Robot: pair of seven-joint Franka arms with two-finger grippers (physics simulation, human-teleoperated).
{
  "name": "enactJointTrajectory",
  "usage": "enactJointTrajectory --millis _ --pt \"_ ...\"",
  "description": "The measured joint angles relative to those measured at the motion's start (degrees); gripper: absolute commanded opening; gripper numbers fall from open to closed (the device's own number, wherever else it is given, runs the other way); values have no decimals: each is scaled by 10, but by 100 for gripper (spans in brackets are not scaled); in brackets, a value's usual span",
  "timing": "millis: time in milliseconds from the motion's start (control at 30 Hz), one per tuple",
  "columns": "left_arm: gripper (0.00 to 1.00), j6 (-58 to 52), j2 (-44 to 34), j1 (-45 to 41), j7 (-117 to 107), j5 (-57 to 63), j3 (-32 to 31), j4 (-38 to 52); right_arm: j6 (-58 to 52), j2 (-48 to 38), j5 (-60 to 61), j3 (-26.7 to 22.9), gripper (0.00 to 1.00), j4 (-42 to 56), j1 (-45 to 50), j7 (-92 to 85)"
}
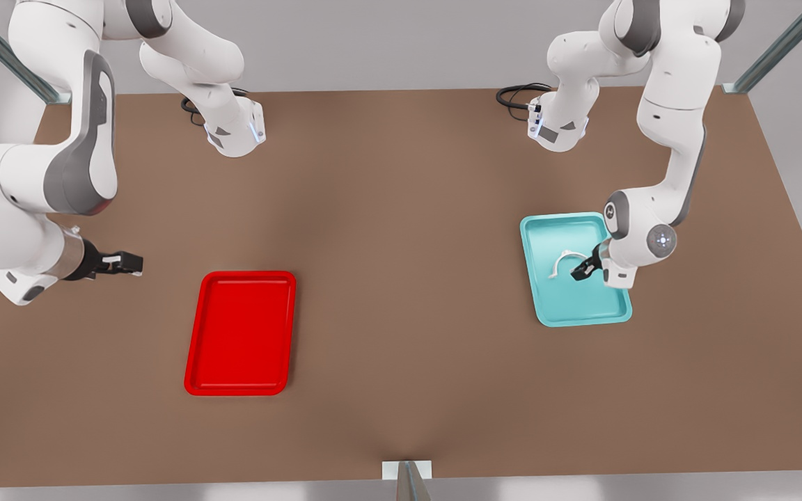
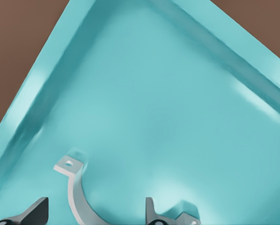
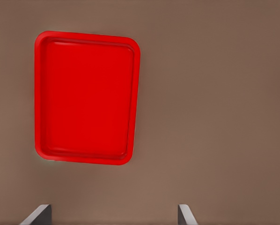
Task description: Take the drainage pipe clamp from the left arm, pass it to the right arm, and place it in the plate on the right side
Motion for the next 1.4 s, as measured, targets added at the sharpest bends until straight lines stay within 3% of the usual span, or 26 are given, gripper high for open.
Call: enactJointTrajectory --millis 33,67,100,133,333,400,567,800,1033,1233,1400 --pt "100 7 1 0 -6 0 0 -2 0 0 0 0 100 0 0 0" --pt "93 14 1 0 -12 0 3 -4 1 1 0 0 100 0 0 0" --pt "72 20 1 0 -17 0 7 -6 1 1 0 0 100 0 0 -1" --pt "59 25 2 1 -23 0 9 -7 1 1 0 0 100 0 0 -1" --pt "57 41 5 1 -48 0 12 -9 2 3 0 0 100 0 0 -2" --pt "51 42 7 1 -55 0 12 -9 2 5 0 0 100 1 0 -2" --pt "22 43 6 -1 -69 3 16 -8 3 6 0 0 100 1 0 -3" --pt "21 39 1 -3 -85 7 25 -6 3 8 0 0 100 7 0 -3" --pt "21 1 -71 -33 -82 7 25 18 6 61 10 6 100 56 6 -16" --pt "21 -44 -46 -96 -80 5 7 132 53 128 48 16 100 75 9 -96" --pt "21 -119 14 -155 -96 5 -4 280 142 164 61 43 100 68 29 -196"
